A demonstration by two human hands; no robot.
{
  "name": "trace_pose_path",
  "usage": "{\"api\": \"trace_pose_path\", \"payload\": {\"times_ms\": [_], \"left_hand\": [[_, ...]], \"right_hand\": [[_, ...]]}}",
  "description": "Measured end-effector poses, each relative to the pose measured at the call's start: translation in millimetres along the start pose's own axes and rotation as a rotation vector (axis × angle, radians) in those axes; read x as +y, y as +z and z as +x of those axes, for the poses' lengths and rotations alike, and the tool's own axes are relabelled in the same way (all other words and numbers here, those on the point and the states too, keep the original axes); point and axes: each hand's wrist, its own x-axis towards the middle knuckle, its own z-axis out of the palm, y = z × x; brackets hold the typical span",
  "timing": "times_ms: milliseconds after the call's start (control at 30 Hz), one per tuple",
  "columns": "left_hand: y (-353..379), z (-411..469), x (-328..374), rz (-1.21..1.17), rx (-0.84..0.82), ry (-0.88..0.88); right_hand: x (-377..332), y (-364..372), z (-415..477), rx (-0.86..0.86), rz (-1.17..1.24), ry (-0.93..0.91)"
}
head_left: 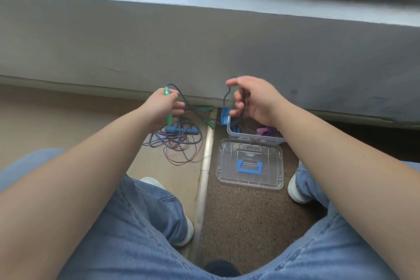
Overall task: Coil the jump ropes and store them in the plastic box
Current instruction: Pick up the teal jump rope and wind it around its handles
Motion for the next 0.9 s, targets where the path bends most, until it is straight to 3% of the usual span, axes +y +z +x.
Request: {"api": "trace_pose_path", "payload": {"times_ms": [100,367,433,667,900], "left_hand": [[1.4,1.1,-1.8,0.017,-0.023,0.027],[-13.5,32.4,-26.8,0.231,0.093,0.054],[-18.4,42.3,-34.2,0.288,0.110,0.050],[-38.7,94.7,-77.2,0.283,0.113,-0.057],[-44.5,150.2,-122.3,0.232,0.098,-0.142]], "right_hand": [[-8.1,6.1,18.6,0.164,-0.028,-0.028],[45.0,0.8,59.0,0.500,-0.758,0.114],[56.9,9.6,65.6,0.514,-0.813,0.110],[113.1,61.6,105.1,0.171,-1.016,0.033],[196.4,87.9,166.2,-0.167,-1.202,0.200]]}}
